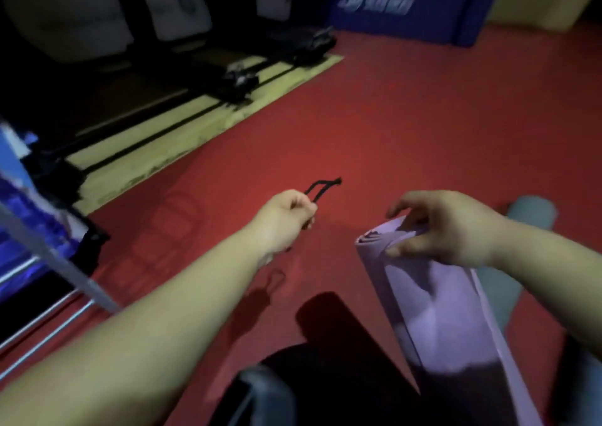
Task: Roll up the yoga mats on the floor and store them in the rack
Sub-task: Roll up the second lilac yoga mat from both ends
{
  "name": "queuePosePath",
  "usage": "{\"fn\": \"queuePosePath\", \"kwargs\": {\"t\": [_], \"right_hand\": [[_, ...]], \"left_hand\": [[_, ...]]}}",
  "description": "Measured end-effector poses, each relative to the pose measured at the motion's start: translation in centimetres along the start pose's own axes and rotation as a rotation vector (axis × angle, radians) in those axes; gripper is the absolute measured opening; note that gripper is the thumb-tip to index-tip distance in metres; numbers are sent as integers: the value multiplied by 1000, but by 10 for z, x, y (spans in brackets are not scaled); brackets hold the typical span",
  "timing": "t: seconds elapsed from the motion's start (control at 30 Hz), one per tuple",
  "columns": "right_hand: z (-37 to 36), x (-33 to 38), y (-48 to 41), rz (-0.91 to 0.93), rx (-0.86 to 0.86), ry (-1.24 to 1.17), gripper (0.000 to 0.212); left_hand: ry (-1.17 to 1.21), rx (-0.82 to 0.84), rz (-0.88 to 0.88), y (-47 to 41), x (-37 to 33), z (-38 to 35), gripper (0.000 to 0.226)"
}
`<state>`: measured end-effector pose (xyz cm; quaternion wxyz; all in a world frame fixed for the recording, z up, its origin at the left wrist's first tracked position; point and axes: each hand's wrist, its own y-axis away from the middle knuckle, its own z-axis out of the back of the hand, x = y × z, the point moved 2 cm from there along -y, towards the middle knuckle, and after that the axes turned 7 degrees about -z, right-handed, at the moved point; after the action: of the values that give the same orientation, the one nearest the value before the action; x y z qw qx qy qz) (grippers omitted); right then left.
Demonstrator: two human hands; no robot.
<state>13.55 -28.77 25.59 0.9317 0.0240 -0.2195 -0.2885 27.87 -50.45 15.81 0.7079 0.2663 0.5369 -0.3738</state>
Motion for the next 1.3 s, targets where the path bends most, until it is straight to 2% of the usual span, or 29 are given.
{"fn": "queuePosePath", "kwargs": {"t": [0.1, 0.2, 0.33, 0.5, 0.6, 0.7, 0.87, 0.93, 1.03, 1.1, 1.17, 1.3], "right_hand": [[69, -21, 65, -11, -147, -176, 49], [111, -46, 128, 17, -379, -260, 50], [109, -88, 180, 21, -702, -266, 51], [109, -112, 204, 101, -719, -266, 47], [109, -120, 214, 100, -662, -322, 45], [115, -131, 224, 88, -606, -380, 47], [122, -147, 234, 64, -608, -548, 56], [123, -149, 233, 72, -592, -596, 59], [127, -152, 228, 129, -585, -812, 48], [133, -159, 226, 107, -682, -969, 34], [137, -166, 224, 36, -750, -892, 37], [134, -157, 215, 45, -544, -793, 54]], "left_hand": [[-15, 92, -204, -9, -113, -41, 24], [53, 157, -370, 6, -215, -90, 23], [61, 280, -491, 40, -275, -159, 21], [143, 334, -530, 70, -250, -224, 14], [148, 330, -546, 78, -251, -233, 15], [135, 407, -552, 82, -255, -241, 12], [-29, 604, -645, 82, -257, -241, 39], [-142, 617, -709, 81, -253, -239, 47], [-190, 619, -744, 79, -251, -237, 50], [-196, 666, -752, 78, -253, -232, 49], [-199, 718, -763, 78, -256, -227, 49], [-139, 818, -743, 81, -260, -218, 48]]}}
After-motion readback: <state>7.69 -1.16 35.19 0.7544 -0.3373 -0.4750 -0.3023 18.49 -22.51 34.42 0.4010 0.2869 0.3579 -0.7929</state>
